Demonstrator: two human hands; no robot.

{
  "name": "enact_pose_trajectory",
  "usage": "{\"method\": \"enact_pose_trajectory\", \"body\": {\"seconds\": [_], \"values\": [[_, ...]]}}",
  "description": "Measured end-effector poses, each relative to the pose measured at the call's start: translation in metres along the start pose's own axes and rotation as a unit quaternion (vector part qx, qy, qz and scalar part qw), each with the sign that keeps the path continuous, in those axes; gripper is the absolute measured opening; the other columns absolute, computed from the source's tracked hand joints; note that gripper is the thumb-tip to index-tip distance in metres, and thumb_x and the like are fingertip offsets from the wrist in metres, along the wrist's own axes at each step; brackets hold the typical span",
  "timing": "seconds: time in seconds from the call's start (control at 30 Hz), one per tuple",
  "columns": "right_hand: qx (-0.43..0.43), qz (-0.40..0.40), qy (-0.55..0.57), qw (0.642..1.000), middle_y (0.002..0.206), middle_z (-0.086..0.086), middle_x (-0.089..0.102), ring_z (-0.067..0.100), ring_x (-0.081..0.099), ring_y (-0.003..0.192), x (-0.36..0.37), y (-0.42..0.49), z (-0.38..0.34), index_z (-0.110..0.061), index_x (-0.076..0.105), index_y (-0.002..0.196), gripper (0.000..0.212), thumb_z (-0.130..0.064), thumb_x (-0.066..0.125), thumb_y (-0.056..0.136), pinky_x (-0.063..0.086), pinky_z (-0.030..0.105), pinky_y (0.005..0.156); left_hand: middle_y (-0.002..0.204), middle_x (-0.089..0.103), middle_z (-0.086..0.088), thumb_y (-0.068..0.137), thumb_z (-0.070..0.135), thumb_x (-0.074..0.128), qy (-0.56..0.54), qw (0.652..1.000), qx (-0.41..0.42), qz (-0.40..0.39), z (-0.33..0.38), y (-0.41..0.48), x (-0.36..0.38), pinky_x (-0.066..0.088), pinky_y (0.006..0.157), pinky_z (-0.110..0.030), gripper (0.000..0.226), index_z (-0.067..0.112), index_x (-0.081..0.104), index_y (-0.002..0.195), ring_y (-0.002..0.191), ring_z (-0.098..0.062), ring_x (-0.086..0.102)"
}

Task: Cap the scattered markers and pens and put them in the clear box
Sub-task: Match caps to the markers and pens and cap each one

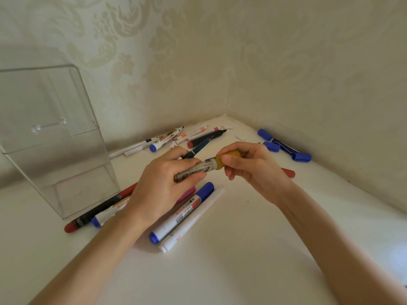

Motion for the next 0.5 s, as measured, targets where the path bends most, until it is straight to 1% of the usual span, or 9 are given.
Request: {"method": "enact_pose_trajectory", "body": {"seconds": [0.07,0.13,0.2,0.27,0.3,0.37,0.43,0.5], "values": [[0.032,0.007,0.064,0.997,0.080,0.010,0.066,0.013,0.061,0.061,0.004,0.000,0.002,-0.002,0.062,0.097,0.013,-0.001,0.055,0.086,0.053,0.021,0.057,0.083,0.053,0.011,0.084,0.031,0.062,-0.003,1.000,-0.030,-0.004,0.000,0.002,0.002,0.041,0.065,-0.015,0.025,0.020,0.070,0.105,0.076,-0.009,0.053],[0.051,0.036,0.105,0.993,0.081,0.009,0.068,0.013,0.064,0.065,0.004,0.001,0.001,-0.004,0.056,0.104,0.017,-0.003,0.056,0.087,0.055,0.021,0.060,0.086,0.057,0.009,0.083,0.034,0.060,-0.026,0.998,-0.060,-0.007,0.001,0.002,0.004,0.040,0.069,-0.009,0.027,0.022,0.068,0.106,0.083,-0.005,0.053],[0.042,0.093,0.136,0.985,0.080,0.007,0.069,0.013,0.066,0.068,-0.002,0.000,-0.003,-0.006,0.050,0.106,0.021,-0.005,0.058,0.087,0.055,0.022,0.062,0.096,0.059,0.011,0.081,0.042,0.058,-0.054,0.995,-0.080,-0.010,0.002,0.002,0.005,0.038,0.073,-0.004,0.034,0.025,0.064,0.111,0.090,0.001,0.052],[0.027,0.154,0.163,0.974,0.074,0.005,0.069,0.011,0.065,0.062,-0.014,-0.006,-0.006,-0.006,0.049,0.103,0.020,-0.008,0.060,0.086,0.054,0.020,0.058,0.102,0.059,0.014,0.079,0.046,0.055,-0.086,0.992,-0.090,-0.001,0.003,0.001,0.002,0.042,0.074,-0.006,0.038,0.029,0.059,0.113,0.092,0.000,0.054],[0.025,0.179,0.164,0.970,0.071,0.004,0.068,0.011,0.063,0.059,-0.022,-0.010,-0.006,-0.006,0.050,0.101,0.019,-0.010,0.061,0.086,0.053,0.020,0.056,0.102,0.060,0.015,0.080,0.044,0.054,-0.097,0.991,-0.094,0.010,0.002,0.000,0.001,0.044,0.073,-0.008,0.033,0.031,0.056,0.111,0.089,-0.003,0.056],[0.036,0.207,0.119,0.970,0.069,0.004,0.067,0.011,0.060,0.056,-0.036,-0.023,-0.005,-0.006,0.052,0.094,0.014,-0.012,0.062,0.086,0.053,0.020,0.055,0.096,0.064,0.011,0.085,0.036,0.055,-0.123,0.986,-0.113,0.026,0.000,-0.001,-0.001,0.047,0.071,-0.012,0.023,0.033,0.049,0.107,0.084,-0.009,0.061],[0.062,0.212,0.059,0.973,0.068,0.006,0.067,0.012,0.058,0.055,-0.046,-0.036,-0.003,-0.006,0.054,0.089,0.010,-0.011,0.062,0.086,0.052,0.022,0.053,0.093,0.067,0.004,0.088,0.028,0.056,-0.154,0.979,-0.134,0.021,-0.001,-0.001,-0.001,0.050,0.071,-0.017,0.026,0.035,0.043,0.110,0.080,-0.014,0.064],[0.097,0.217,0.002,0.971,0.070,0.009,0.067,0.014,0.057,0.054,-0.050,-0.047,0.000,-0.006,0.053,0.085,0.013,-0.012,0.064,0.085,0.050,0.024,0.051,0.093,0.068,0.003,0.090,0.025,0.054,-0.156,0.977,-0.148,0.013,-0.003,-0.001,0.001,0.051,0.070,-0.019,0.032,0.034,0.040,0.118,0.082,-0.012,0.064]]}}
Point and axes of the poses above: each hand's wrist, its own y-axis towards the middle knuckle, its own x-axis out of the palm, z = x × y, the point moved 2 cm from there along y, towards the middle knuckle
